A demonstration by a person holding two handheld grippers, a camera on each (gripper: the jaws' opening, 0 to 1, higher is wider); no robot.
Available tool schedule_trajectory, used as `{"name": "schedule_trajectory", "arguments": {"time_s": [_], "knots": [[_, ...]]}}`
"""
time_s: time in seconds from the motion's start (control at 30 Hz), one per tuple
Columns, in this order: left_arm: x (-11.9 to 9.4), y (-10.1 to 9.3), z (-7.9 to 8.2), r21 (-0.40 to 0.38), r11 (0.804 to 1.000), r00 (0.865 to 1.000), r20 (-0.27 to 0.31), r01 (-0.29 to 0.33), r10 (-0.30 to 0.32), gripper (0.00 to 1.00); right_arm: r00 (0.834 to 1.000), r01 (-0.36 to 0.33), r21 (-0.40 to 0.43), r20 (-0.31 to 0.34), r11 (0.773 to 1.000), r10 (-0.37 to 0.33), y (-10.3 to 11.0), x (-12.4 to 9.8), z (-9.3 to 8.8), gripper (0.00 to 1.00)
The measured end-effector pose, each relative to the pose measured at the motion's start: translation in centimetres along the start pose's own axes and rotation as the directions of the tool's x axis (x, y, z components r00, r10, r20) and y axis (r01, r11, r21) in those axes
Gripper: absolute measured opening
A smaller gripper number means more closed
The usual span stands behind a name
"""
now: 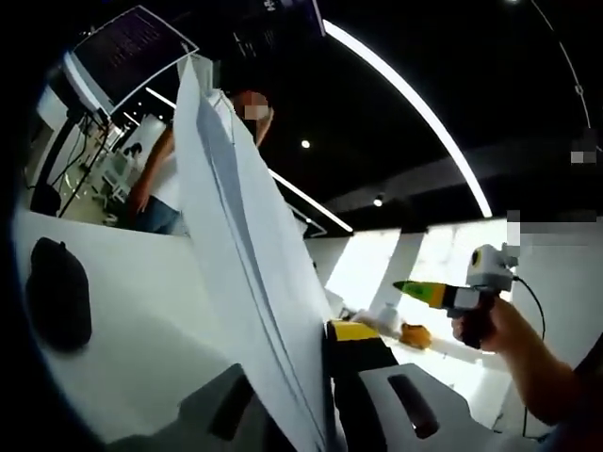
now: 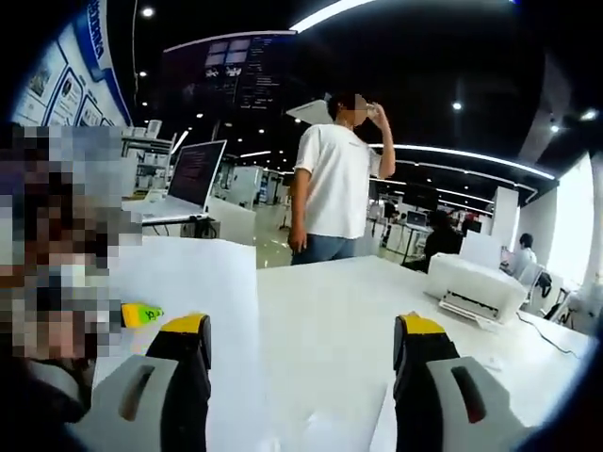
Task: Organize the stack of printing papers by aligning and flattening the scattered papers on the table
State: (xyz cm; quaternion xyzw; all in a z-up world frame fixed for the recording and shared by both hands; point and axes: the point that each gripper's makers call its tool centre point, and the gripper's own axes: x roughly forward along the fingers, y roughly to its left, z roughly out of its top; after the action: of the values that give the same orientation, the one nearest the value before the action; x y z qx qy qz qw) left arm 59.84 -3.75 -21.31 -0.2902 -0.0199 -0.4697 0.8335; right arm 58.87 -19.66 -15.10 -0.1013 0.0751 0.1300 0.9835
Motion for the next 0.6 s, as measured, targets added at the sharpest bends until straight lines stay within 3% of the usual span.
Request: {"name": "schedule_trajectory", "arguments": {"time_s": [0.37, 0.6], "knots": [[0.0, 0.0, -0.1, 0.003, 1.000, 1.000, -0.006, 0.000, 0.000, 0.08, 0.999, 0.049, 0.031, -0.009, 0.998, -0.049, -2.8, -2.4, -1.8, 0.75], [0.0, 0.0, -0.2, 0.006, 1.000, 1.000, -0.008, -0.001, 0.001, 0.08, 0.996, 0.088, 0.058, -0.033, 0.994, -0.086, -3.5, -4.7, -3.6, 0.75]]}}
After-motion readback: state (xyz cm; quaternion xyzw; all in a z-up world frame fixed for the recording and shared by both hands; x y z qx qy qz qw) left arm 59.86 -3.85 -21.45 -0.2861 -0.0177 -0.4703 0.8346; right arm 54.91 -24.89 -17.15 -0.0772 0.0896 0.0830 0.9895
